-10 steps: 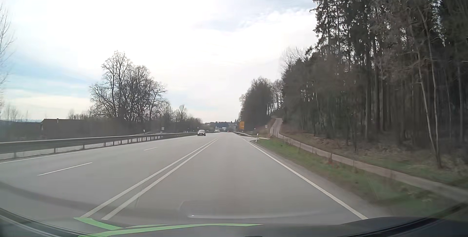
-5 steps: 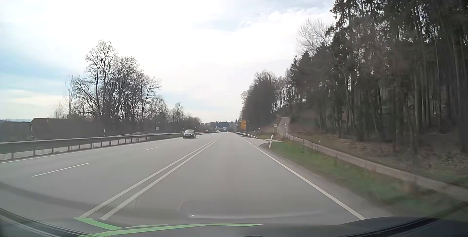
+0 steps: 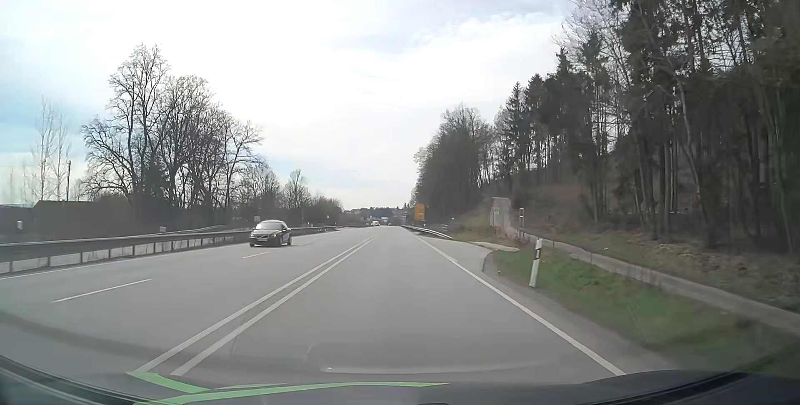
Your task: Follow the waypoints while adhering to traffic rules and regulations
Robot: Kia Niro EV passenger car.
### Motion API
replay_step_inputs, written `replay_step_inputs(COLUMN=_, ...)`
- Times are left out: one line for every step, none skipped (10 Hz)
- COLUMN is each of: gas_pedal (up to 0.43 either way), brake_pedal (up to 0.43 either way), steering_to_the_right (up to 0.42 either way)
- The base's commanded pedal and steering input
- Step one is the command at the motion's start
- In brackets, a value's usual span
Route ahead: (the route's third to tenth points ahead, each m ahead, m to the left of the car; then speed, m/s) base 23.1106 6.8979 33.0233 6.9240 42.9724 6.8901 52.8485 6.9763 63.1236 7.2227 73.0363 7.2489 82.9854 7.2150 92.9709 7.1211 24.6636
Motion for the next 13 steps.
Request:
replay_step_inputs(gas_pedal=0.197, brake_pedal=0.000, steering_to_the_right=0.000)
replay_step_inputs(gas_pedal=0.197, brake_pedal=0.000, steering_to_the_right=0.001)
replay_step_inputs(gas_pedal=0.197, brake_pedal=0.000, steering_to_the_right=0.001)
replay_step_inputs(gas_pedal=0.197, brake_pedal=0.000, steering_to_the_right=0.001)
replay_step_inputs(gas_pedal=0.197, brake_pedal=0.000, steering_to_the_right=0.001)
replay_step_inputs(gas_pedal=0.197, brake_pedal=0.000, steering_to_the_right=0.001)
replay_step_inputs(gas_pedal=0.197, brake_pedal=0.000, steering_to_the_right=0.001)
replay_step_inputs(gas_pedal=0.197, brake_pedal=0.000, steering_to_the_right=0.001)
replay_step_inputs(gas_pedal=0.197, brake_pedal=0.000, steering_to_the_right=0.001)
replay_step_inputs(gas_pedal=0.197, brake_pedal=0.000, steering_to_the_right=0.001)
replay_step_inputs(gas_pedal=0.197, brake_pedal=0.000, steering_to_the_right=0.001)
replay_step_inputs(gas_pedal=0.197, brake_pedal=0.000, steering_to_the_right=0.001)
replay_step_inputs(gas_pedal=0.197, brake_pedal=0.000, steering_to_the_right=0.001)
